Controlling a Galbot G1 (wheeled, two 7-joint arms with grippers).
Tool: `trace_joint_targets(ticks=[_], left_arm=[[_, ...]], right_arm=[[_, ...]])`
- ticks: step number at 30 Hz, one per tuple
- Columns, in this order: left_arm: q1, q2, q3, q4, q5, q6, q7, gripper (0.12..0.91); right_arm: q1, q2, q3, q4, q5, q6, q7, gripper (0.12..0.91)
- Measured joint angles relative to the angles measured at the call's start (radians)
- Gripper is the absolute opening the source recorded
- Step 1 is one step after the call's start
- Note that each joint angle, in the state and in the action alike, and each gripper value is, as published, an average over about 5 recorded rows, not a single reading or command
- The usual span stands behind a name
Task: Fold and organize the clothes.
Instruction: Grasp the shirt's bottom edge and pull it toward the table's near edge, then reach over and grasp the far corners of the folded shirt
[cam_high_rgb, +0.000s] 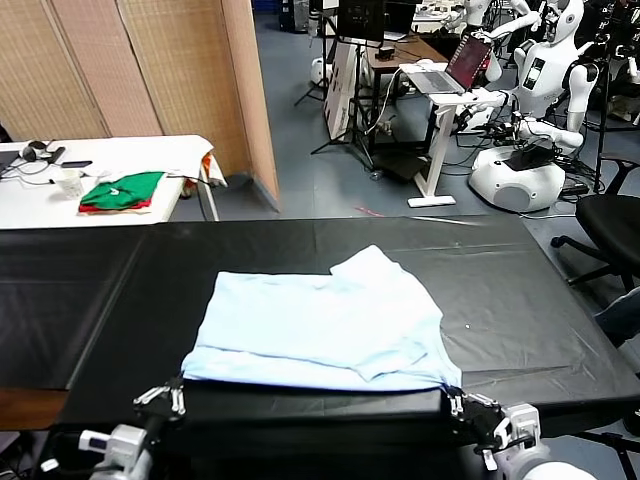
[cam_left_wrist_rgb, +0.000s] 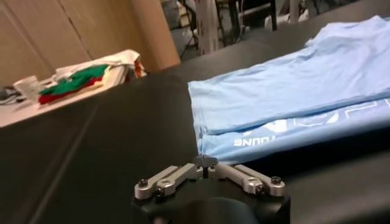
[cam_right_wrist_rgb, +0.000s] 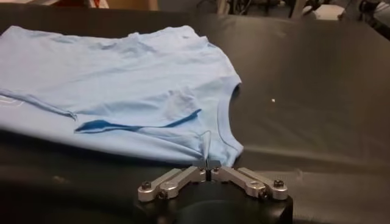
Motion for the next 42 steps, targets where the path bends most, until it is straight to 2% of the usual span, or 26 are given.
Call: trace_joint_targets(ticks=[3,4,8,10,13,16,18,21,24,26,31,34,42], left_arm=[[0.019,-0.013,-0.002,-0.013,0.0,0.009,-0.007,0.213],[0.024,-0.017,-0.002,-0.017,0.0,0.012,-0.008,0.267],[0.042,-0.027,-0.004,-0.033,0.004,0.034,-0.011,0.508],[0.05,-0.029,-0.006,-0.042,0.004,0.053,-0.014,0.64],[0.066,-0.036,-0.016,-0.063,0.001,0.074,-0.024,0.807],[0.072,-0.043,-0.032,-0.096,-0.027,0.076,-0.04,0.891],[0.064,-0.041,-0.041,-0.118,-0.062,0.066,-0.043,0.902],[0.023,-0.028,-0.042,-0.136,-0.123,0.056,-0.027,0.906],[-0.054,-0.005,-0.025,-0.125,-0.192,0.059,-0.011,0.907],[-0.126,0.014,-0.007,-0.095,-0.25,0.069,-0.013,0.907],[-0.341,0.053,0.049,0.033,-0.411,0.101,-0.046,0.907],[-0.463,0.074,0.084,0.117,-0.476,0.119,-0.053,0.907],[-0.724,0.114,0.214,0.36,-0.536,0.139,-0.049,0.907]], right_arm=[[-0.01,-0.007,0.005,0.017,-0.001,-0.01,-0.005,0.55],[-0.014,-0.009,0.008,0.025,0.0,-0.013,-0.006,0.626],[-0.032,-0.019,0.022,0.06,0.006,-0.019,-0.006,0.838],[-0.039,-0.023,0.033,0.081,0.017,-0.018,-0.005,0.888],[-0.033,-0.024,0.053,0.105,0.042,-0.003,-0.001,0.904],[0.008,-0.024,0.058,0.103,0.054,0.025,0.0,0.907],[0.06,-0.023,0.047,0.084,0.056,0.035,0.0,0.907],[0.172,-0.017,0.01,0.027,0.065,0.031,0.008,0.907],[0.309,-0.005,-0.05,-0.056,0.074,0.015,0.029,0.907],[0.399,0.005,-0.096,-0.117,0.075,0.006,0.043,0.907],[0.595,0.027,-0.205,-0.26,0.083,-0.009,0.059,0.907],[0.694,0.039,-0.26,-0.344,0.101,-0.021,0.066,0.907],[0.9,0.081,-0.37,-0.557,0.11,-0.034,0.049,0.907]])
